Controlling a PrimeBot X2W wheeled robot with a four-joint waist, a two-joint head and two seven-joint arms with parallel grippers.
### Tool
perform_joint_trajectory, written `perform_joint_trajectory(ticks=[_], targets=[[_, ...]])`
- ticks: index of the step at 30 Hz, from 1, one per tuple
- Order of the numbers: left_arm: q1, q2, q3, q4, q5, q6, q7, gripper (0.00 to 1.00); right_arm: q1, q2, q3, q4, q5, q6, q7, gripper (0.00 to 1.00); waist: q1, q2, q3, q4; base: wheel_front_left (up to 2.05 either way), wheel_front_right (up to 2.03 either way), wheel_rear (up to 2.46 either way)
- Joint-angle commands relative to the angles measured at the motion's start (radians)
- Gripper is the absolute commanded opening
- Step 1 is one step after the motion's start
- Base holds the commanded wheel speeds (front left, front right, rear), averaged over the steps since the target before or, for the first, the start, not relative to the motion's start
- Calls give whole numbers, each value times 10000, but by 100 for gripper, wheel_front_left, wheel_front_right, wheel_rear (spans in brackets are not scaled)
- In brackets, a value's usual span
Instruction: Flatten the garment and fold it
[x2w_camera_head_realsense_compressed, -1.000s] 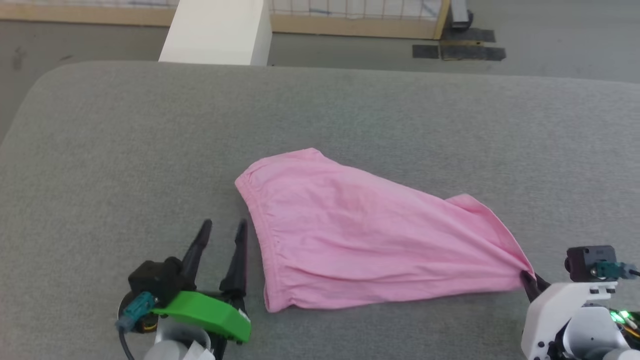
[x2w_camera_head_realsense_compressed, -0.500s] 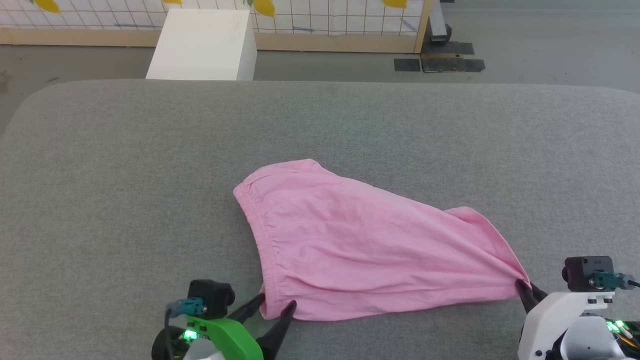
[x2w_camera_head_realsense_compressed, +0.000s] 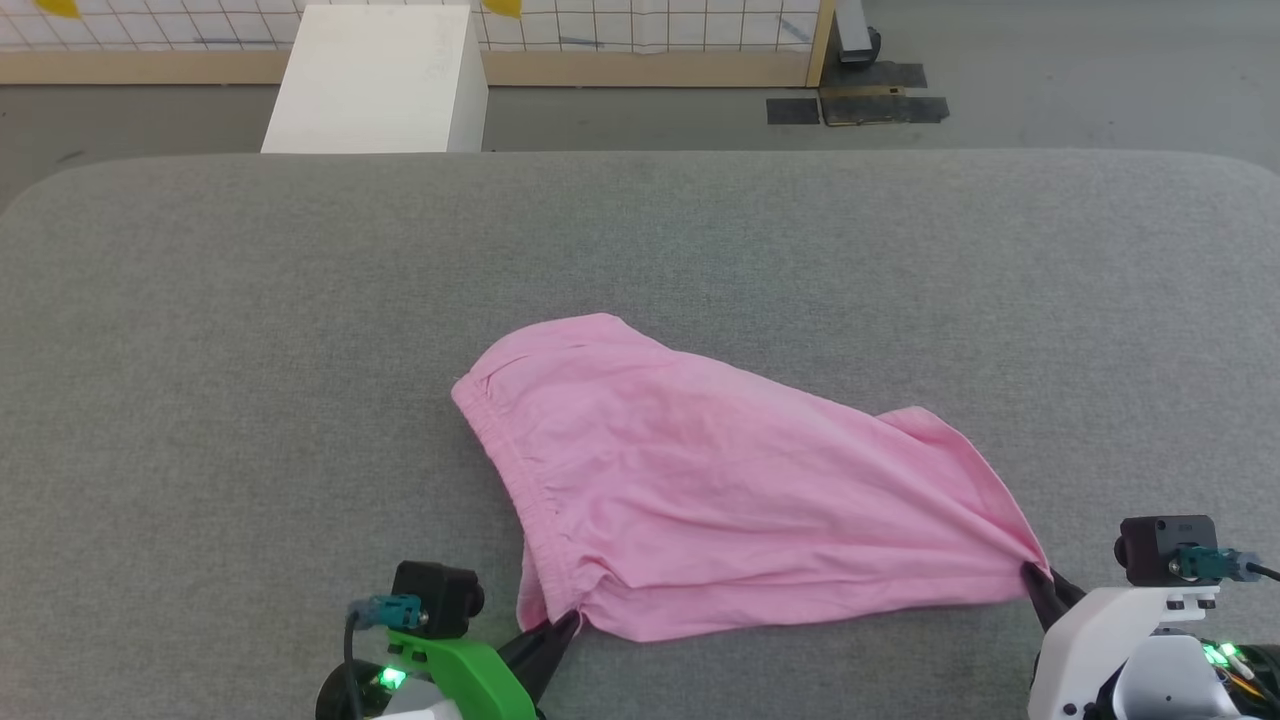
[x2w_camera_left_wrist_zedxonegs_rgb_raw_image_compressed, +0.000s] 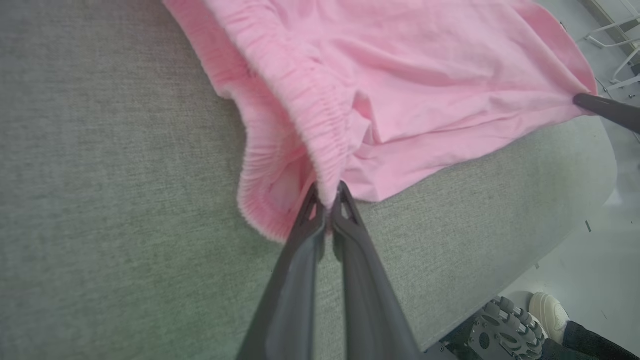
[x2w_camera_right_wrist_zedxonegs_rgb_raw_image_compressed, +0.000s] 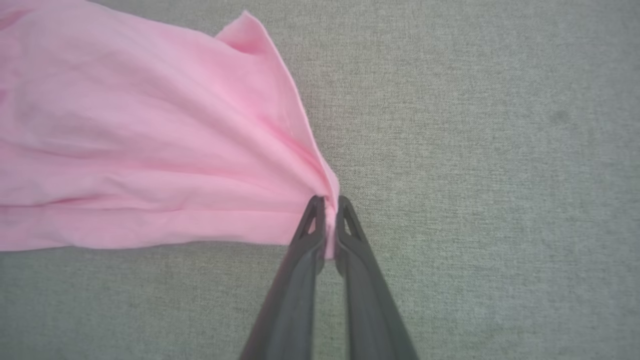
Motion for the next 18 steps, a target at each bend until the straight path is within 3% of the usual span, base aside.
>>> perform_joint_trajectory(ticks=[1, 9, 15, 18], targets=[[-105, 78, -18, -32, -120, 0, -12, 0, -11, -10, 30, 14, 102, -17, -73, 0, 0, 0, -26, -7, 0, 0, 0], [-384, 122, 152, -1175, -663, -44, -528, 0, -95, -10, 62, -792, 280, -17, 119, 0, 0, 0, -205, 0, 0, 0, 0], [-1999, 850, 54, -2400, -1313, -76, -335, 0, -1123, -83, 592, -2447, -70, -17, 1149, 0, 0, 0, -127, -87, 0, 0, 0], [-3426, 1309, -1, -2810, -1973, -79, -164, 0, -2455, -741, 1110, -2837, 63, -17, 1753, 0, 0, 0, 168, -268, 0, 0, 0]])
